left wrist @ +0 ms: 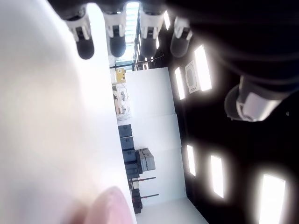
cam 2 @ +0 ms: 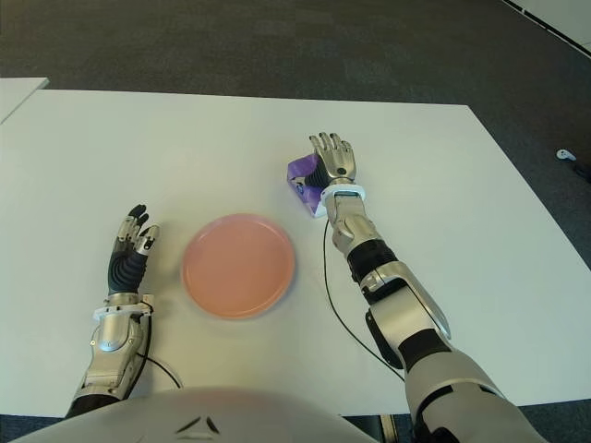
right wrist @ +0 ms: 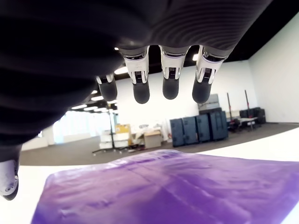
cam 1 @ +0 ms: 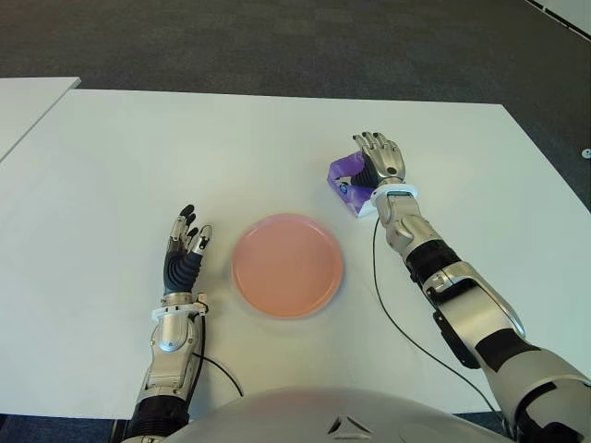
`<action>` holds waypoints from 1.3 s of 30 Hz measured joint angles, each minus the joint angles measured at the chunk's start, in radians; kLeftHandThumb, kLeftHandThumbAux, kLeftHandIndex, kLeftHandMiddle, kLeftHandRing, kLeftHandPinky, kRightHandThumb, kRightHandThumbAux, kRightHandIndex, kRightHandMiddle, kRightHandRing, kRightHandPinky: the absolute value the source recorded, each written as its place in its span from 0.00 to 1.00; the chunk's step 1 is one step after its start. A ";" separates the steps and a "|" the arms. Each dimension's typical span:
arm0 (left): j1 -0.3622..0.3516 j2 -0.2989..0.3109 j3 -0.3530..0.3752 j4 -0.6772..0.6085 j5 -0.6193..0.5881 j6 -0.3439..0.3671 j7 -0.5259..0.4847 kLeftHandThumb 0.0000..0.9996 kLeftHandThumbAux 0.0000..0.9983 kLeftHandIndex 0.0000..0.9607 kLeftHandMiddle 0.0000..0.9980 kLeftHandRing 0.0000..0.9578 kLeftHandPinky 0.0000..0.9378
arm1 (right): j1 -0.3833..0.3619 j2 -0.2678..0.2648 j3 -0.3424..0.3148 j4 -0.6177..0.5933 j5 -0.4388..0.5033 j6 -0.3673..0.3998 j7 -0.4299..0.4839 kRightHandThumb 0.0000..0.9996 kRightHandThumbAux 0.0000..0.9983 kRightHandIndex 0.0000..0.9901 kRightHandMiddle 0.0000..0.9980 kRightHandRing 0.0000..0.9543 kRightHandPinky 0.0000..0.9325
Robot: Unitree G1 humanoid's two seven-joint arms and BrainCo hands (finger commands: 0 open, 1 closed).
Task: Put the tissue paper into the plate.
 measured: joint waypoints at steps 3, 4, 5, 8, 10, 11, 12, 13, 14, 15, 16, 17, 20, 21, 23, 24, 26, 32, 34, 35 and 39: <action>0.000 0.000 0.000 0.000 0.000 0.000 0.000 0.00 0.42 0.00 0.00 0.00 0.00 | 0.021 -0.003 0.015 -0.043 -0.030 0.059 0.032 0.06 0.47 0.00 0.00 0.00 0.00; 0.000 0.000 0.000 0.000 0.000 0.000 0.000 0.00 0.41 0.00 0.00 0.00 0.00 | 0.028 -0.003 0.019 -0.054 -0.038 0.075 0.044 0.05 0.46 0.00 0.00 0.00 0.00; 0.000 0.000 0.000 0.000 0.001 0.000 0.000 0.00 0.41 0.00 0.00 0.00 0.00 | 0.034 -0.003 0.023 -0.064 -0.043 0.090 0.054 0.05 0.46 0.00 0.00 0.00 0.00; 0.000 0.000 -0.001 0.000 0.003 0.000 0.000 0.00 0.41 0.00 0.00 0.00 0.00 | 0.049 -0.004 0.030 -0.087 -0.058 0.123 0.085 0.05 0.44 0.00 0.00 0.00 0.00; 0.000 0.000 -0.001 0.000 0.004 0.000 0.000 0.00 0.41 0.00 0.00 0.00 0.00 | 0.056 -0.004 0.031 -0.100 -0.062 0.142 0.104 0.04 0.43 0.00 0.00 0.00 0.00; 0.000 0.000 -0.002 0.000 0.005 0.000 0.000 0.00 0.41 0.00 0.00 0.00 0.00 | 0.059 -0.004 0.031 -0.106 -0.062 0.151 0.112 0.05 0.43 0.00 0.00 0.00 0.00; 0.000 0.000 -0.002 0.000 0.005 0.000 0.000 0.00 0.41 0.00 0.00 0.00 0.00 | 0.062 -0.004 0.030 -0.113 -0.062 0.160 0.121 0.05 0.42 0.00 0.00 0.00 0.00; 0.000 0.000 -0.002 0.000 0.005 0.000 0.000 0.00 0.41 0.00 0.00 0.00 0.00 | 0.066 -0.004 0.029 -0.122 -0.062 0.171 0.130 0.05 0.42 0.00 0.00 0.00 0.00; 0.000 0.000 -0.003 0.000 0.006 0.000 0.000 0.00 0.41 0.00 0.00 0.00 0.00 | 0.070 -0.003 0.028 -0.130 -0.061 0.181 0.138 0.05 0.42 0.00 0.00 0.00 0.00; 0.000 0.000 -0.003 0.000 0.006 0.000 0.000 0.00 0.41 0.00 0.00 0.00 0.00 | 0.074 -0.002 0.026 -0.138 -0.061 0.190 0.146 0.05 0.42 0.00 0.00 0.00 0.00; 0.000 0.000 -0.003 0.000 0.006 0.000 0.000 0.00 0.41 0.00 0.00 0.00 0.00 | 0.078 -0.002 0.024 -0.144 -0.059 0.198 0.153 0.05 0.42 0.00 0.00 0.00 0.00; 0.000 0.000 -0.003 0.000 0.007 0.000 0.000 0.00 0.41 0.00 0.00 0.00 0.00 | 0.081 -0.001 0.024 -0.151 -0.059 0.205 0.159 0.05 0.42 0.00 0.00 0.00 0.00; 0.000 0.000 -0.003 0.000 0.008 0.000 0.000 0.00 0.41 0.00 0.00 0.00 0.00 | 0.092 -0.001 0.020 -0.171 -0.057 0.220 0.175 0.06 0.42 0.00 0.00 0.00 0.00; 0.000 0.000 -0.004 0.000 0.008 0.000 0.000 0.00 0.41 0.00 0.00 0.00 0.00 | 0.096 -0.001 0.018 -0.178 -0.056 0.223 0.179 0.06 0.42 0.00 0.00 0.00 0.00; 0.000 0.000 -0.004 0.000 0.009 0.000 0.000 0.00 0.41 0.00 0.00 0.00 0.00 | 0.103 -0.001 0.016 -0.185 -0.056 0.226 0.185 0.06 0.42 0.00 0.00 0.00 0.00; 0.000 0.000 -0.004 0.000 0.010 0.000 0.000 0.00 0.41 0.00 0.00 0.00 0.00 | 0.107 -0.001 0.016 -0.189 -0.055 0.227 0.187 0.06 0.42 0.00 0.00 0.00 0.00; 0.000 0.000 -0.004 0.000 0.011 0.000 0.000 0.00 0.41 0.00 0.00 0.00 0.00 | 0.113 -0.001 0.015 -0.197 -0.055 0.230 0.192 0.06 0.42 0.00 0.00 0.00 0.00; -0.001 0.000 -0.005 0.001 0.013 0.000 0.000 0.00 0.41 0.00 0.00 0.00 0.00 | 0.118 0.004 0.013 -0.201 -0.051 0.233 0.195 0.06 0.41 0.00 0.00 0.00 0.00; -0.002 0.000 -0.005 0.002 0.013 0.000 0.000 0.00 0.41 0.00 0.00 0.00 0.00 | 0.118 0.006 0.013 -0.200 -0.050 0.233 0.195 0.06 0.41 0.00 0.00 0.00 0.00; -0.002 0.000 -0.005 0.002 0.013 0.000 0.000 0.00 0.41 0.00 0.00 0.00 0.00 | 0.118 0.007 0.011 -0.198 -0.048 0.233 0.195 0.06 0.41 0.00 0.00 0.00 0.00; -0.005 0.000 -0.007 0.006 0.012 0.000 0.000 0.00 0.41 0.00 0.00 0.00 0.00 | 0.117 0.015 0.009 -0.181 -0.040 0.233 0.194 0.06 0.41 0.00 0.00 0.00 0.00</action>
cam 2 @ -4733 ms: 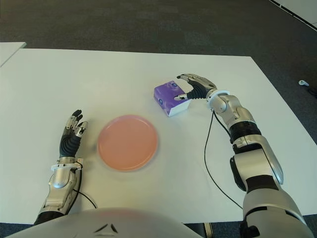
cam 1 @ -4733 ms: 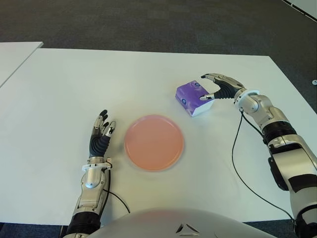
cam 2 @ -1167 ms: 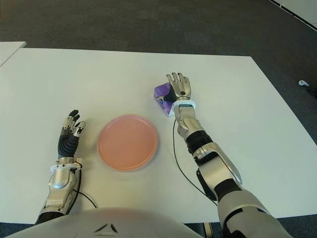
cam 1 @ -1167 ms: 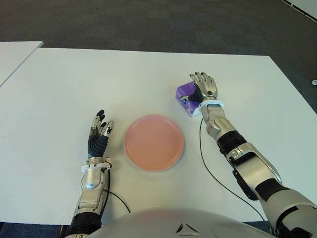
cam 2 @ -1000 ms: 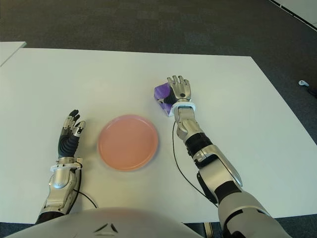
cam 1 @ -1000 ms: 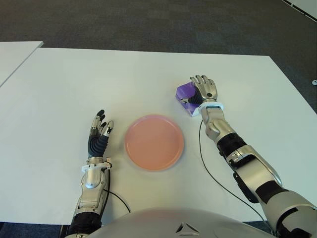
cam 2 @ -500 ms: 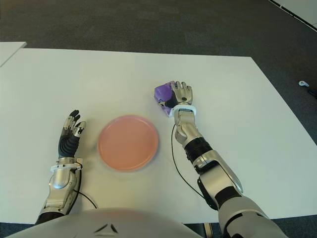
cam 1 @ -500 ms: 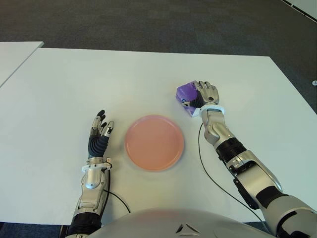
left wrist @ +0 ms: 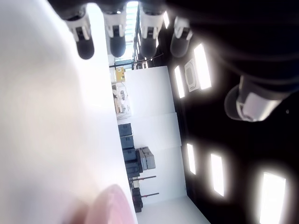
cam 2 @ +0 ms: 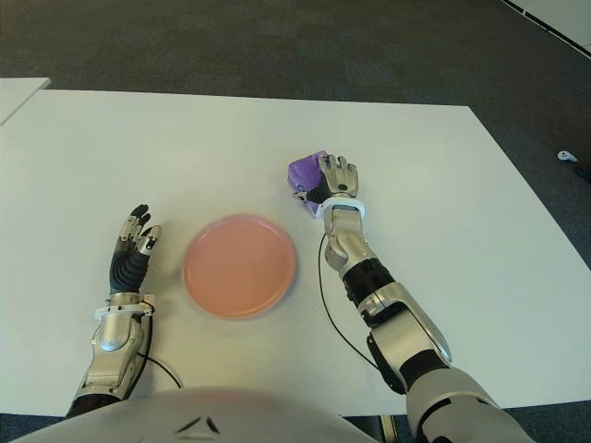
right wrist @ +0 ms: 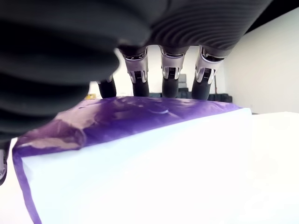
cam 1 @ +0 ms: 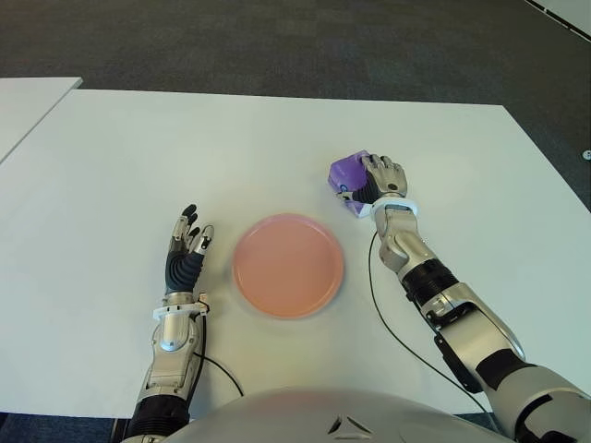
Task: Put the tissue paper into the plate.
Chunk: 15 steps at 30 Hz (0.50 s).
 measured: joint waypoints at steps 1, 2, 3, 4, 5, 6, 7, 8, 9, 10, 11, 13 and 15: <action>-0.001 0.000 0.000 0.001 0.000 0.000 0.000 0.00 0.41 0.00 0.00 0.00 0.00 | 0.000 0.002 0.000 0.005 0.001 0.000 0.000 0.06 0.41 0.00 0.00 0.00 0.00; -0.002 0.000 -0.001 0.003 0.000 0.000 0.000 0.00 0.41 0.00 0.00 0.00 0.00 | 0.000 0.003 -0.001 0.008 0.003 0.000 0.000 0.06 0.41 0.00 0.00 0.00 0.00; -0.003 0.000 -0.001 0.003 0.000 0.000 0.000 0.00 0.41 0.00 0.00 0.00 0.00 | -0.001 0.006 -0.002 0.013 0.004 0.000 -0.001 0.06 0.41 0.00 0.00 0.00 0.00; -0.003 0.000 -0.001 0.004 0.000 0.000 0.000 0.00 0.41 0.00 0.00 0.00 0.00 | -0.003 0.009 -0.004 0.018 0.006 -0.001 -0.002 0.06 0.41 0.00 0.00 0.00 0.00; -0.004 -0.001 -0.001 0.005 0.000 0.000 0.000 0.00 0.41 0.00 0.00 0.00 0.00 | -0.005 0.013 -0.006 0.025 0.009 -0.002 -0.003 0.06 0.42 0.00 0.00 0.00 0.00; -0.004 -0.001 -0.001 0.006 0.000 0.000 0.000 0.00 0.41 0.00 0.00 0.00 0.00 | -0.008 0.017 -0.009 0.034 0.015 -0.005 -0.006 0.06 0.42 0.00 0.00 0.00 0.00; -0.005 -0.001 -0.001 0.007 0.000 0.000 0.000 0.00 0.42 0.00 0.00 0.00 0.00 | -0.012 0.022 -0.011 0.045 0.021 -0.008 -0.008 0.06 0.42 0.00 0.00 0.00 0.00; -0.006 -0.001 -0.001 0.008 0.000 0.000 0.000 0.00 0.42 0.00 0.00 0.00 0.00 | -0.014 0.025 -0.014 0.052 0.023 -0.010 -0.011 0.06 0.42 0.00 0.00 0.00 0.00; -0.006 -0.001 0.000 0.009 0.000 0.000 0.000 0.00 0.42 0.00 0.00 0.00 0.00 | -0.019 0.029 -0.016 0.066 0.027 -0.015 -0.016 0.06 0.42 0.00 0.00 0.00 0.00; -0.006 -0.001 0.000 0.009 0.000 0.000 0.001 0.00 0.42 0.00 0.00 0.00 0.00 | -0.025 0.034 -0.020 0.085 0.032 -0.020 -0.024 0.06 0.42 0.00 0.00 0.00 0.00; -0.006 -0.001 0.000 0.009 0.000 0.000 0.001 0.00 0.42 0.00 0.00 0.00 0.00 | -0.032 0.038 -0.023 0.102 0.040 -0.027 -0.030 0.06 0.42 0.00 0.00 0.00 0.00; -0.006 -0.001 0.001 0.009 0.000 0.000 0.002 0.00 0.41 0.00 0.00 0.00 0.00 | -0.049 0.046 -0.028 0.140 0.054 -0.040 -0.044 0.06 0.42 0.00 0.00 0.00 0.00; -0.006 -0.001 0.001 0.010 0.000 0.000 0.002 0.00 0.41 0.00 0.00 0.00 0.00 | -0.068 0.055 -0.037 0.184 0.070 -0.056 -0.061 0.06 0.42 0.00 0.00 0.00 0.00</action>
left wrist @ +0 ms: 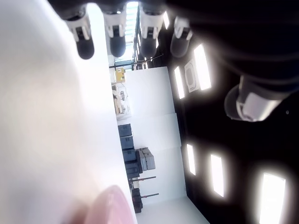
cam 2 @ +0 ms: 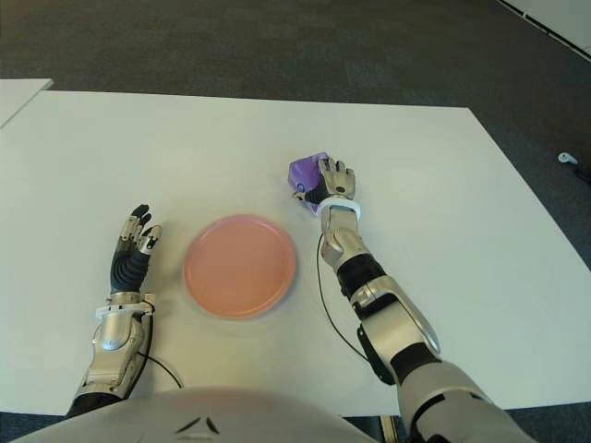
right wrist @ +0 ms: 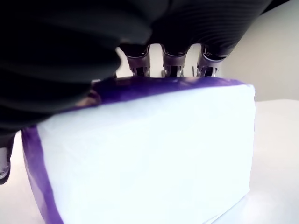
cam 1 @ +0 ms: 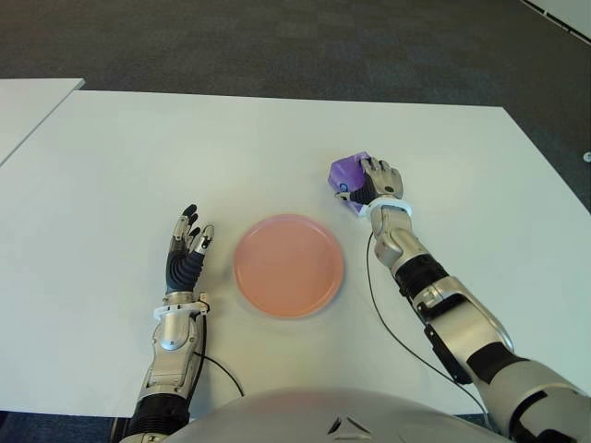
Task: Put the tissue paper into the plate.
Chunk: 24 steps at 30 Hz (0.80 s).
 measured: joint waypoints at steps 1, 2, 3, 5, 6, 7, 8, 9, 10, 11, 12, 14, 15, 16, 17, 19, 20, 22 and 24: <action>0.000 0.000 0.000 0.000 0.000 0.000 0.000 0.00 0.41 0.00 0.00 0.00 0.00 | -0.012 0.006 -0.004 0.026 0.010 -0.008 -0.009 0.06 0.42 0.00 0.00 0.00 0.00; 0.000 0.000 0.000 0.000 0.000 0.000 0.001 0.00 0.41 0.00 0.00 0.00 0.00 | -0.021 0.010 -0.007 0.046 0.018 -0.016 -0.018 0.06 0.42 0.00 0.00 0.00 0.00; 0.000 0.000 0.000 0.000 0.000 0.000 0.001 0.00 0.41 0.00 0.00 0.00 0.00 | -0.030 0.015 -0.011 0.068 0.026 -0.024 -0.028 0.06 0.41 0.00 0.00 0.00 0.00; 0.000 0.000 0.001 0.000 0.000 0.000 0.001 0.00 0.41 0.00 0.00 0.00 0.00 | -0.048 0.024 -0.015 0.111 0.038 -0.040 -0.047 0.05 0.41 0.00 0.00 0.00 0.00; 0.000 0.000 0.000 0.000 0.001 0.000 0.001 0.00 0.41 0.00 0.00 0.00 0.00 | -0.056 0.028 -0.016 0.128 0.043 -0.048 -0.055 0.05 0.40 0.00 0.00 0.00 0.00; 0.000 0.000 0.000 0.000 0.000 0.000 0.001 0.00 0.41 0.00 0.00 0.00 0.00 | -0.064 0.032 -0.017 0.147 0.047 -0.056 -0.064 0.05 0.40 0.00 0.00 0.00 0.00; 0.000 0.000 0.000 0.000 0.000 0.000 0.001 0.00 0.41 0.00 0.00 0.00 0.00 | -0.071 0.035 -0.017 0.166 0.052 -0.065 -0.073 0.05 0.40 0.00 0.00 0.00 0.00; 0.000 0.000 0.001 0.000 0.000 0.000 0.001 0.00 0.41 0.00 0.00 0.00 0.00 | -0.079 0.040 -0.018 0.187 0.056 -0.075 -0.083 0.05 0.40 0.00 0.00 0.00 0.00; 0.000 0.000 0.001 0.000 0.000 0.000 0.001 0.00 0.41 0.00 0.00 0.00 0.00 | -0.087 0.044 -0.018 0.208 0.062 -0.085 -0.091 0.05 0.39 0.00 0.00 0.00 0.00; 0.000 0.000 0.001 0.000 0.000 0.000 0.001 0.00 0.41 0.00 0.00 0.00 0.00 | -0.095 0.047 -0.019 0.226 0.066 -0.092 -0.098 0.05 0.39 0.00 0.00 0.00 0.00; 0.000 0.000 0.001 0.000 0.000 0.000 0.001 0.00 0.41 0.00 0.00 0.00 0.00 | -0.102 0.050 -0.019 0.243 0.071 -0.100 -0.104 0.05 0.39 0.00 0.00 0.00 0.00; 0.000 0.000 0.002 0.000 0.000 0.001 0.001 0.00 0.41 0.00 0.00 0.00 0.00 | -0.117 0.055 -0.021 0.275 0.078 -0.111 -0.114 0.06 0.39 0.00 0.00 0.00 0.00; 0.001 0.000 0.002 0.000 0.000 0.001 0.001 0.00 0.41 0.00 0.00 0.00 0.00 | -0.124 0.057 -0.021 0.291 0.083 -0.117 -0.119 0.06 0.39 0.00 0.00 0.00 0.00; 0.001 0.000 0.003 0.000 0.000 0.001 0.001 0.00 0.41 0.00 0.00 0.00 0.00 | -0.132 0.060 -0.021 0.305 0.087 -0.122 -0.122 0.06 0.39 0.00 0.00 0.00 0.00; 0.001 0.000 0.003 0.000 0.000 0.001 0.001 0.00 0.41 0.00 0.00 0.00 0.00 | -0.139 0.062 -0.022 0.319 0.091 -0.127 -0.124 0.06 0.39 0.00 0.00 0.00 0.00; 0.001 0.000 0.004 0.000 0.000 0.001 0.001 0.00 0.41 0.00 0.00 0.00 0.00 | -0.149 0.065 -0.022 0.341 0.098 -0.135 -0.130 0.06 0.39 0.00 0.00 0.00 0.00; 0.001 0.000 0.004 0.000 0.000 0.001 0.001 0.00 0.41 0.00 0.00 0.00 0.00 | -0.154 0.067 -0.023 0.356 0.104 -0.139 -0.135 0.07 0.39 0.00 0.00 0.00 0.00; 0.002 0.000 0.004 0.000 0.000 0.001 0.001 0.00 0.41 0.00 0.00 0.00 0.00 | -0.163 0.070 -0.024 0.376 0.109 -0.143 -0.141 0.07 0.39 0.00 0.00 0.00 0.00; 0.002 0.000 0.004 0.000 0.000 0.001 0.001 0.00 0.41 0.00 0.00 0.00 0.00 | -0.173 0.073 -0.024 0.393 0.112 -0.148 -0.147 0.07 0.39 0.00 0.00 0.00 0.00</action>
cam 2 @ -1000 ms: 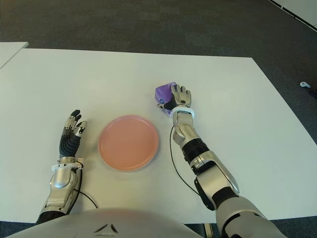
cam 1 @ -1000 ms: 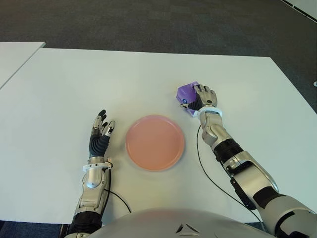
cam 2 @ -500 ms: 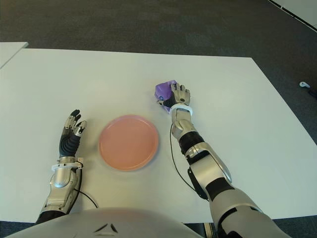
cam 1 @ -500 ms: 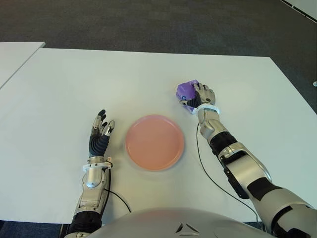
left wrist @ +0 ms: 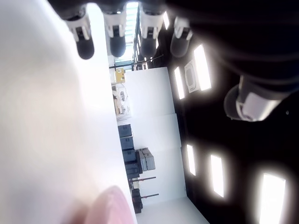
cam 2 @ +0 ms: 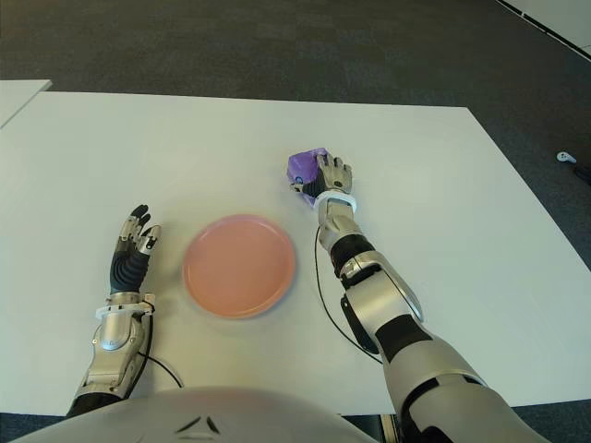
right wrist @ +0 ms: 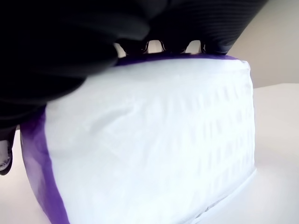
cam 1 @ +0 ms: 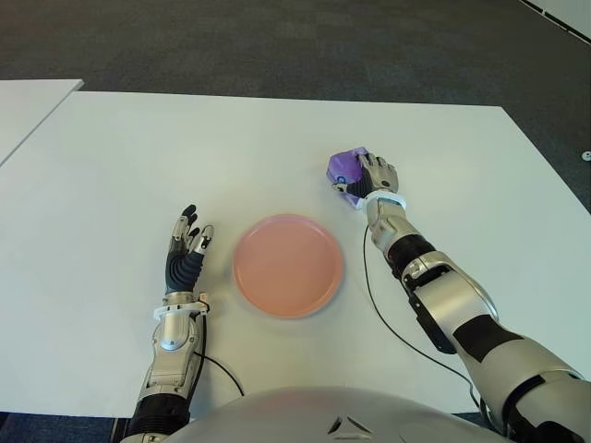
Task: Put the tissue paper into the plate.
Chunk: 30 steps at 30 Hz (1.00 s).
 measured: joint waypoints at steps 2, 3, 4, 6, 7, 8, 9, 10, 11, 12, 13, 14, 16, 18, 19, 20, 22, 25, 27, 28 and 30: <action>0.000 0.000 0.000 0.000 0.000 0.000 0.000 0.00 0.40 0.00 0.00 0.00 0.00 | -0.007 0.002 0.000 0.015 0.004 -0.003 -0.004 0.07 0.39 0.00 0.00 0.00 0.00; 0.000 0.000 0.000 0.000 0.000 0.000 0.000 0.00 0.40 0.00 0.00 0.00 0.00 | -0.010 0.003 0.000 0.022 0.006 -0.003 -0.007 0.07 0.39 0.00 0.00 0.00 0.00; 0.000 0.000 0.000 0.000 0.000 0.000 0.000 0.00 0.40 0.00 0.00 0.00 0.00 | -0.011 0.004 0.000 0.027 0.008 -0.005 -0.009 0.07 0.39 0.00 0.00 0.00 0.00; 0.000 0.000 0.000 0.000 0.000 0.000 0.000 0.00 0.40 0.00 0.00 0.00 0.00 | -0.015 0.005 0.000 0.038 0.013 -0.010 -0.016 0.07 0.39 0.00 0.00 0.00 0.00; 0.000 0.000 0.001 0.000 0.000 0.000 0.000 0.00 0.40 0.00 0.00 0.00 0.00 | -0.016 0.005 0.000 0.041 0.015 -0.011 -0.019 0.07 0.39 0.00 0.00 0.00 0.00; 0.000 0.000 0.001 0.000 0.000 0.000 0.000 0.00 0.40 0.00 0.00 0.00 0.00 | -0.017 0.005 0.000 0.043 0.017 -0.012 -0.021 0.07 0.39 0.00 0.00 0.00 0.00; 0.000 0.000 0.001 0.000 0.000 0.000 0.000 0.00 0.40 0.00 0.00 0.00 0.00 | -0.018 0.006 0.000 0.047 0.018 -0.013 -0.024 0.07 0.40 0.00 0.00 0.00 0.00; 0.000 0.000 0.002 0.000 0.000 0.000 0.000 0.00 0.40 0.00 0.00 0.00 0.00 | -0.018 0.007 0.000 0.051 0.019 -0.014 -0.026 0.07 0.40 0.00 0.00 0.00 0.00; 0.000 0.001 0.002 0.000 0.000 0.000 0.000 0.00 0.40 0.00 0.00 0.00 0.00 | -0.019 0.008 0.000 0.054 0.020 -0.014 -0.028 0.08 0.40 0.00 0.00 0.00 0.00; 0.000 0.001 0.003 0.000 0.000 0.000 0.000 0.00 0.40 0.00 0.00 0.00 0.00 | -0.020 0.009 0.000 0.057 0.021 -0.014 -0.030 0.08 0.41 0.00 0.00 0.00 0.00; 0.000 0.001 0.004 0.000 0.000 0.000 0.000 0.00 0.40 0.00 0.00 0.00 0.00 | -0.020 0.010 0.000 0.060 0.021 -0.014 -0.032 0.08 0.41 0.00 0.00 0.00 0.00; 0.001 0.001 0.005 0.000 0.000 0.000 0.000 0.00 0.40 0.00 0.00 0.00 0.00 | -0.021 0.011 0.000 0.062 0.022 -0.014 -0.034 0.08 0.42 0.00 0.00 0.00 0.00; 0.001 0.001 0.006 0.000 0.000 0.000 0.000 0.00 0.40 0.00 0.00 0.00 0.00 | -0.021 0.015 0.001 0.066 0.022 -0.014 -0.041 0.09 0.42 0.00 0.00 0.00 0.00; 0.001 0.001 0.008 0.000 -0.002 0.000 0.000 0.00 0.40 0.00 0.00 0.00 0.00 | -0.019 0.019 0.005 0.071 0.021 -0.014 -0.049 0.09 0.43 0.00 0.00 0.00 0.00; 0.001 0.001 0.008 0.000 -0.003 0.000 0.000 0.00 0.40 0.00 0.00 0.00 0.00 | -0.017 0.022 0.007 0.074 0.021 -0.014 -0.054 0.09 0.43 0.00 0.00 0.00 0.00; 0.001 0.002 0.009 0.000 -0.004 0.000 0.000 0.00 0.40 0.00 0.00 0.00 0.00 | -0.015 0.026 0.011 0.076 0.019 -0.014 -0.060 0.09 0.44 0.00 0.00 0.00 0.00; 0.002 0.003 0.009 0.000 -0.005 0.000 0.000 0.00 0.40 0.00 0.00 0.00 0.00 | -0.005 0.036 0.024 0.083 0.014 -0.014 -0.075 0.09 0.44 0.00 0.00 0.00 0.00; 0.003 0.005 0.009 0.000 -0.005 0.000 0.000 0.00 0.39 0.00 0.00 0.00 0.00 | 0.003 0.044 0.050 0.097 -0.005 -0.014 -0.096 0.10 0.44 0.00 0.00 0.00 0.00; 0.003 0.006 0.009 -0.001 -0.006 0.000 0.000 0.00 0.39 0.00 0.00 0.00 0.00 | 0.008 0.049 0.069 0.102 -0.015 -0.013 -0.108 0.10 0.44 0.00 0.00 0.00 0.00; 0.003 0.008 0.009 -0.001 -0.006 0.000 0.000 0.00 0.39 0.00 0.00 0.00 0.00 | 0.009 0.051 0.079 0.104 -0.024 -0.012 -0.111 0.10 0.44 0.00 0.00 0.00 0.00; 0.003 0.009 0.009 -0.003 -0.006 0.001 0.000 0.00 0.38 0.00 0.00 0.00 0.00 | 0.012 0.051 0.097 0.107 -0.040 -0.010 -0.117 0.10 0.43 0.00 0.00 0.00 0.00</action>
